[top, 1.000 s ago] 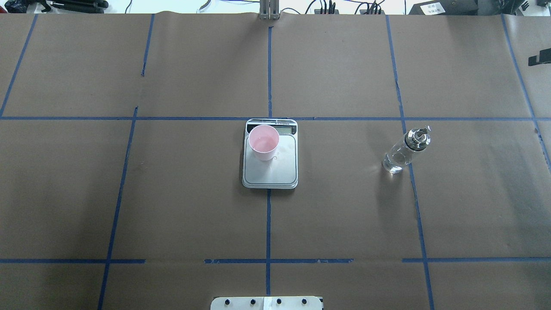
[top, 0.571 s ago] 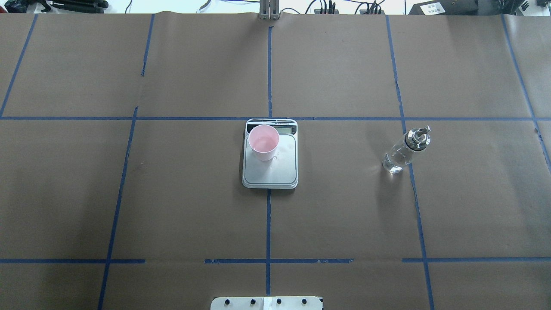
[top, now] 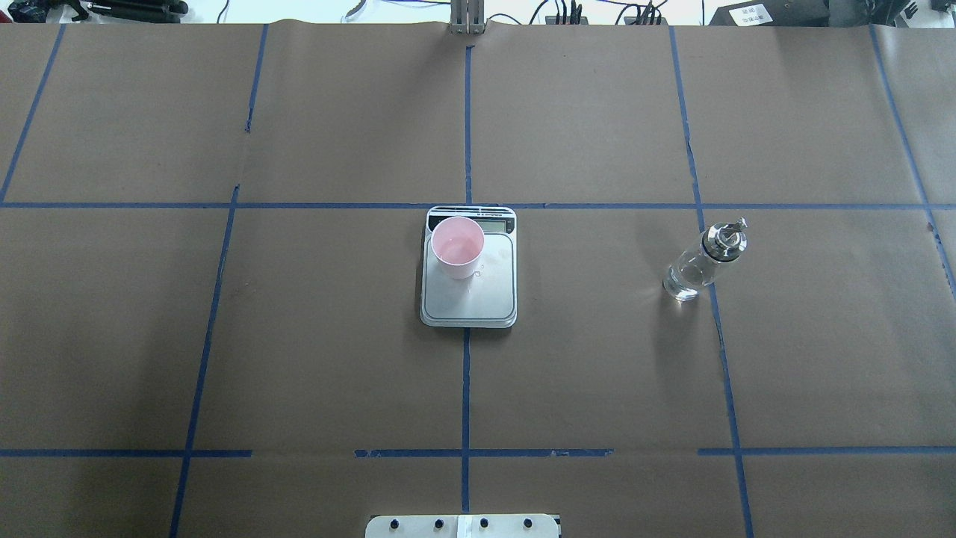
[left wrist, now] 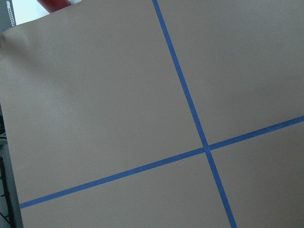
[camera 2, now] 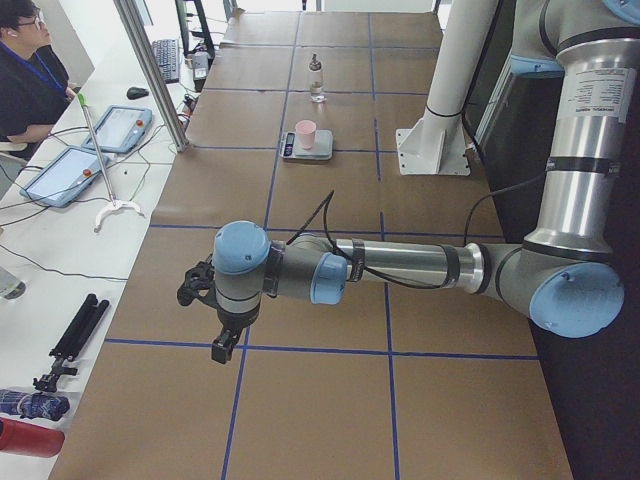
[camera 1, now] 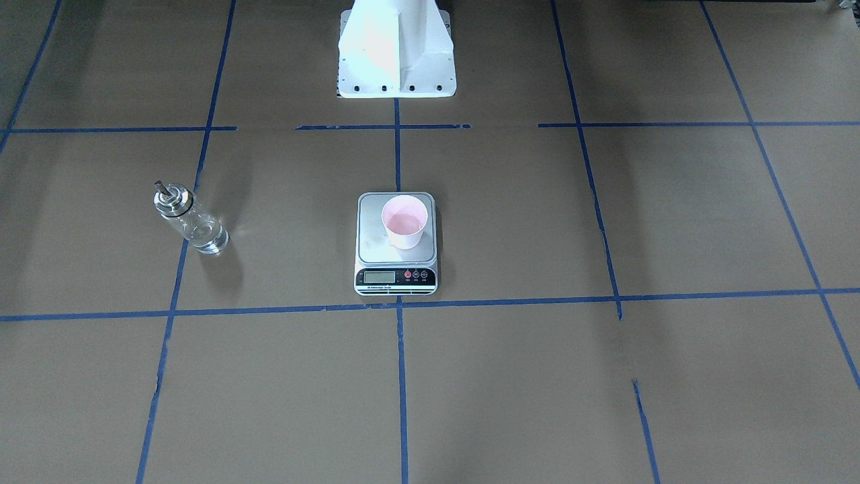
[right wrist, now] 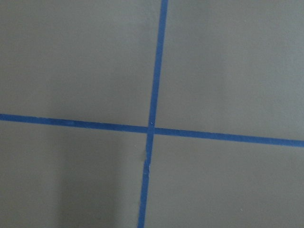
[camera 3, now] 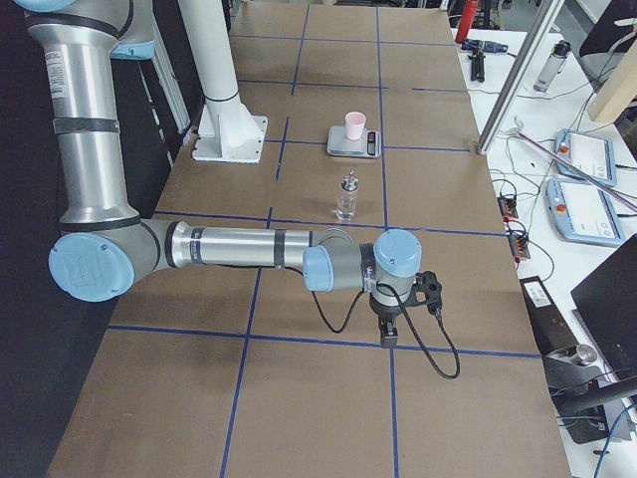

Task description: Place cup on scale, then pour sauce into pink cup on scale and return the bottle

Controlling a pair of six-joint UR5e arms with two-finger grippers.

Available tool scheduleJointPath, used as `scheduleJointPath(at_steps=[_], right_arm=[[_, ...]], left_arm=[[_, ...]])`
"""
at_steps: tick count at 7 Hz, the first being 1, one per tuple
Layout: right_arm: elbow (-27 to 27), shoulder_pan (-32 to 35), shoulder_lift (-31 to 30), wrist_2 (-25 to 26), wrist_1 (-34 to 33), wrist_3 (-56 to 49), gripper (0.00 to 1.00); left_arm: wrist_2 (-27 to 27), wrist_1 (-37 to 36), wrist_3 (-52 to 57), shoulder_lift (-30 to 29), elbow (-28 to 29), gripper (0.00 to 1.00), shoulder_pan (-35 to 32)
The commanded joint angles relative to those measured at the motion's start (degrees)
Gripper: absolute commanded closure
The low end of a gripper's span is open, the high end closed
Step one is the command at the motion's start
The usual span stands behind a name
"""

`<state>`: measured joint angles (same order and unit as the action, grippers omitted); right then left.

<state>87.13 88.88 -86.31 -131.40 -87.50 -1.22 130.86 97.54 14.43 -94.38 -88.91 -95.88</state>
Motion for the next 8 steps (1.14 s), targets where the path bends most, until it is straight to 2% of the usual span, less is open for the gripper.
scheduleJointPath(at_steps=[1,2,3,8], right_arm=[[4.5,0.0,-5.3,4.2,-2.9,-1.9,0.00],[9.3,0.0,-10.2,3.5,-3.0,-1.8,0.00],[10.7,0.0,-12.7,0.5,-2.9,-1.8,0.00],[10.2,-0.1,-12.7,-1.4,-1.5,-1.4,0.00]], left_arm=[[0.1,-0.9,-0.1,0.3,0.0,0.00,0.0],[0.2,-0.8,-0.1,0.5,1.2,0.00,0.1],[0.2,-0.9,-0.2,0.5,1.5,0.00,0.0],[0.4,-3.7,-0.2,0.4,0.9,0.00,0.1]])
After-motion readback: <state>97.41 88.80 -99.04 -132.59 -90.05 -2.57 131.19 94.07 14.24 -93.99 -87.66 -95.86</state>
